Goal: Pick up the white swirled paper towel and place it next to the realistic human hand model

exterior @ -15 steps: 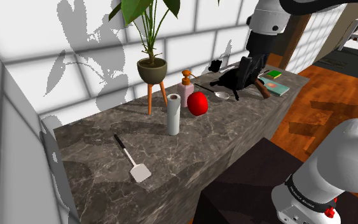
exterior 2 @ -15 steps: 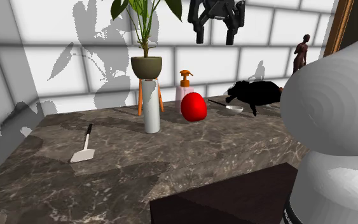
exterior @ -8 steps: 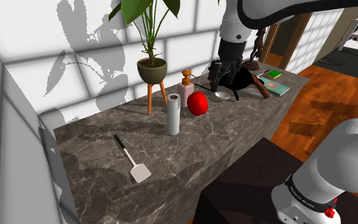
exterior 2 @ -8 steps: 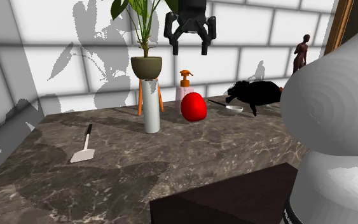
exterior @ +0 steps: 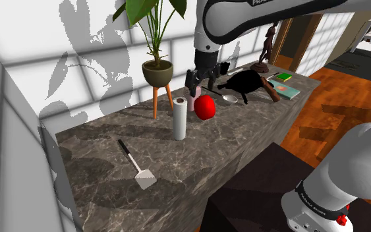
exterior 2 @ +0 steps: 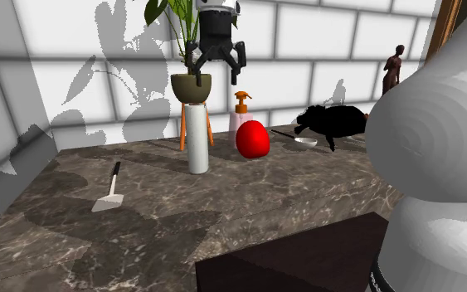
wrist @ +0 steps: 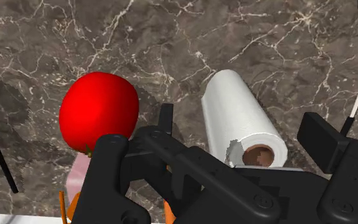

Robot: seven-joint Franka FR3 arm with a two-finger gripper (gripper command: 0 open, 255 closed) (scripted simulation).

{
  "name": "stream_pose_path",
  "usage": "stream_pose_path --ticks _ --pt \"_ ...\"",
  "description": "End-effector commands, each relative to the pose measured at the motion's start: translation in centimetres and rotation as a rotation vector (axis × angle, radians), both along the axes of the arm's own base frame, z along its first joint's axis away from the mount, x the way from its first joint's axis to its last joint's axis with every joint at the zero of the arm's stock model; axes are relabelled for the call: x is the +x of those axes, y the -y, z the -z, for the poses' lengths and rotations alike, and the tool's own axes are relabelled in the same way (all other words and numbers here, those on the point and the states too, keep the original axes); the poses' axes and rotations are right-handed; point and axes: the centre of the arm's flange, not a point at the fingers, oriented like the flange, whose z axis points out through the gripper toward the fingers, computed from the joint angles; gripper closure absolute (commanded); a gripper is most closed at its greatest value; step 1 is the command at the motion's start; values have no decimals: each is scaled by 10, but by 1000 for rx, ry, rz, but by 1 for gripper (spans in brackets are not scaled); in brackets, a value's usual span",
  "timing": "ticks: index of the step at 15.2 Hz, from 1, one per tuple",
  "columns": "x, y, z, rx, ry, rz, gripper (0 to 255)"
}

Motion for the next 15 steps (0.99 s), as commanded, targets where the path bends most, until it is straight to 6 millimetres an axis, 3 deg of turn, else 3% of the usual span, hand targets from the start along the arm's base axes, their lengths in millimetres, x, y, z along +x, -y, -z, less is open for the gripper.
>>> stream_pose_path --ticks 1,7,15 --pt "23 -12 10 -4 3 9 0" --pt "87 -46 36 -18 11 32 0" --pt "88 -45 76 -18 11 32 0"
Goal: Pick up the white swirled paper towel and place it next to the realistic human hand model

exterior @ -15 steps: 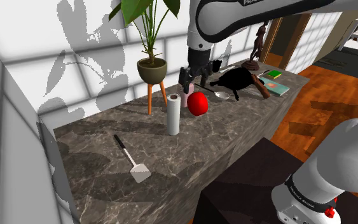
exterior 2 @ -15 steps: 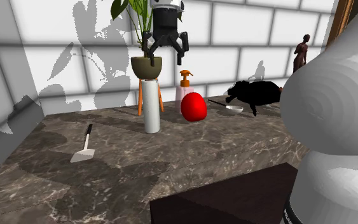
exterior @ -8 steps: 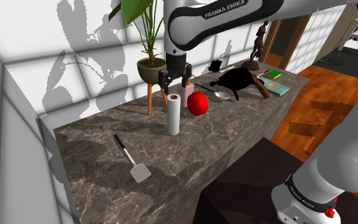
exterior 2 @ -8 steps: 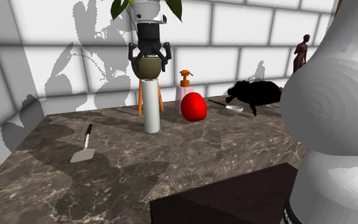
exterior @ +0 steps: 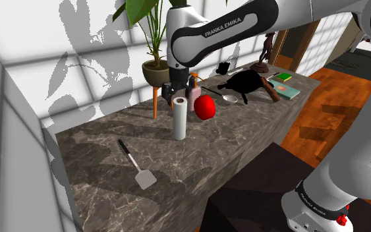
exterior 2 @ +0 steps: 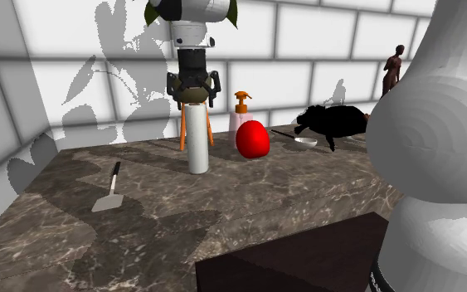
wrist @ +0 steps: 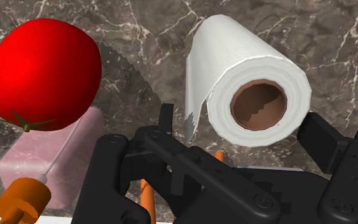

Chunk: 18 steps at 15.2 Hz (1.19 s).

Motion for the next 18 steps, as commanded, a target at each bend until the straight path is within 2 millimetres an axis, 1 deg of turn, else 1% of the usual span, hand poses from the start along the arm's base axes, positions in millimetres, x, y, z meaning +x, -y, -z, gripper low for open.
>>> stream_pose_path --ticks 1,8,9,18 --pt "0 -1 3 0 0 0 0" --pt "0 -1 3 0 0 0 0" --pt "0 -1 3 0 0 0 255" --pt "0 -1 3 0 0 0 255"
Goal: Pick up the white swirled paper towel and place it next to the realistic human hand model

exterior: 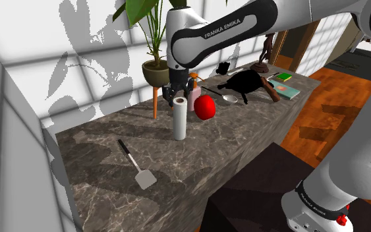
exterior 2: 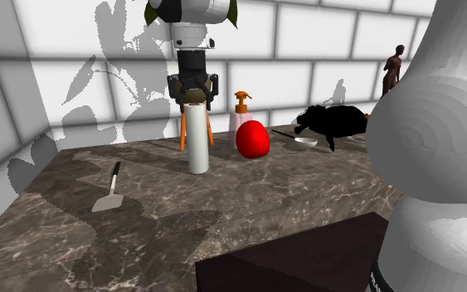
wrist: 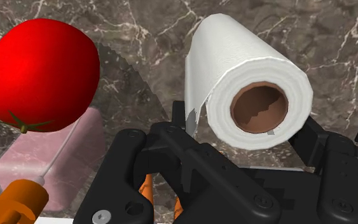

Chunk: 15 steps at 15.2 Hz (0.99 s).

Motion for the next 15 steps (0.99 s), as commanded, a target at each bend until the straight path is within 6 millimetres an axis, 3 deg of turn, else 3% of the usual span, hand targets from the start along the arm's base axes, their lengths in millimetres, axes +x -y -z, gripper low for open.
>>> stream_pose_path --ticks 1,15 --pt "0 0 -5 0 0 0 255" --pt "0 0 -79 0 0 0 255"
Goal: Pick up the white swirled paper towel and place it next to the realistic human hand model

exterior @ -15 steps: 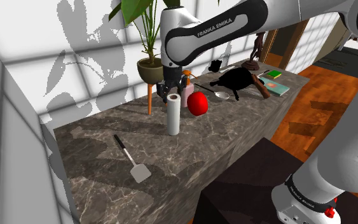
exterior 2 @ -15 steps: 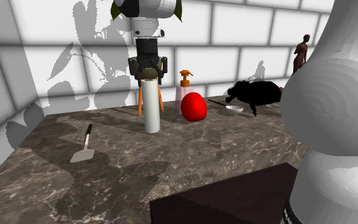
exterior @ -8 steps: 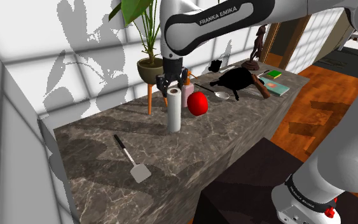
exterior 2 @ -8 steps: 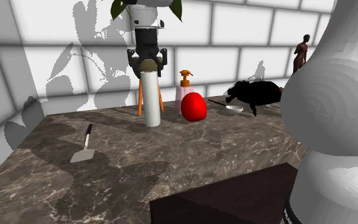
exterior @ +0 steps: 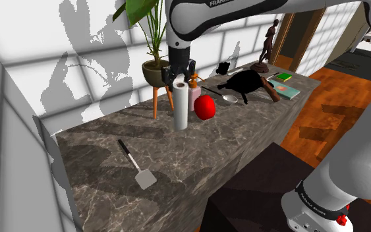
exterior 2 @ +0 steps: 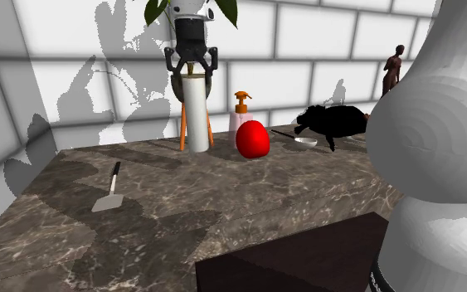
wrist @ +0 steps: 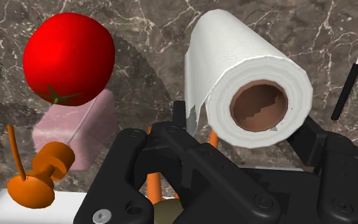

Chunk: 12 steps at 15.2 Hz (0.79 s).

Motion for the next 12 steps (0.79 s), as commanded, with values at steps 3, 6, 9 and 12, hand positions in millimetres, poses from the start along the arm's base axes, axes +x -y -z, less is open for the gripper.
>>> stream_pose_path --ticks 3,6,9,12 --pt "0 0 -22 0 0 0 255" --pt "0 0 -38 0 0 0 255" --pt "0 0 -54 0 0 0 255" --pt "0 0 -70 0 0 0 255"
